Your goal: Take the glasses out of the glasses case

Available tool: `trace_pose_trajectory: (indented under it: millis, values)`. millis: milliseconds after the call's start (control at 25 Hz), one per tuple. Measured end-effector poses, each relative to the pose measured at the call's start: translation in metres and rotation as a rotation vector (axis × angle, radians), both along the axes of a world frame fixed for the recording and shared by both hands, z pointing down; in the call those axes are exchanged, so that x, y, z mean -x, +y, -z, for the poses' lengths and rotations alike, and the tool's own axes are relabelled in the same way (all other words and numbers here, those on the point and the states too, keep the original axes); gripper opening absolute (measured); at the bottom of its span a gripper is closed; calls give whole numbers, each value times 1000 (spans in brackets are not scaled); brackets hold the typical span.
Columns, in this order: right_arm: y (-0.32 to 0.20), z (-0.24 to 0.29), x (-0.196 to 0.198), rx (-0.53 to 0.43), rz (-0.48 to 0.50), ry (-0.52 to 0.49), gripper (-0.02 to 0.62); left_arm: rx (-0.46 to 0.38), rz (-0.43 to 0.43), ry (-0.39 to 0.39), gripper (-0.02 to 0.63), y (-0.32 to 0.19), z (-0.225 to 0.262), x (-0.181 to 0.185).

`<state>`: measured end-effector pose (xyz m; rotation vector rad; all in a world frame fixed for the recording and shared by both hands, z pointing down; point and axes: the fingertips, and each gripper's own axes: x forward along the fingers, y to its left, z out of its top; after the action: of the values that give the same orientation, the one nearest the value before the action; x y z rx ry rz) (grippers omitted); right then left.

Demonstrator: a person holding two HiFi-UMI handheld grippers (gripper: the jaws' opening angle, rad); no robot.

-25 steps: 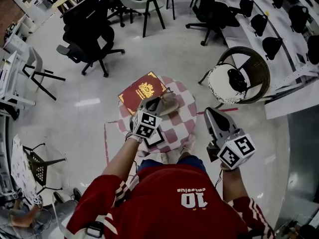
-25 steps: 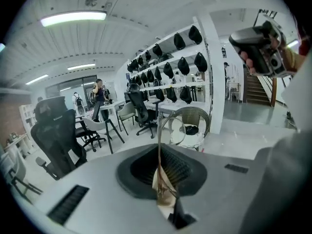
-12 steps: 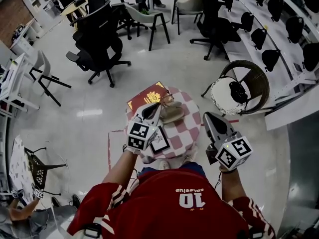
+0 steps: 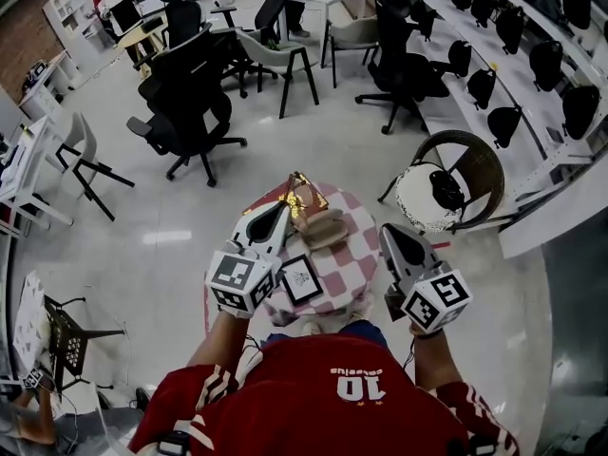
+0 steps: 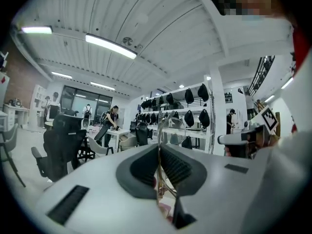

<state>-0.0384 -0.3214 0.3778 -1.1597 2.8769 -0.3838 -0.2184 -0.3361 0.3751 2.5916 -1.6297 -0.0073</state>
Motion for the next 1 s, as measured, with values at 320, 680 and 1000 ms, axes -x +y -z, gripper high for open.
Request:
trace_pose_trajectory:
  millis: [320, 680, 1000]
  values:
    - [-3, 18, -10, -79, -82, 33, 14, -116, 87, 30, 21, 21, 47, 26]
    - [-11, 31, -33, -113, -199, 40, 14, -133, 157, 45, 21, 37, 58, 52]
    - [-7, 30, -33, -132, -209, 71, 12, -130, 158, 49, 21, 39, 54, 50]
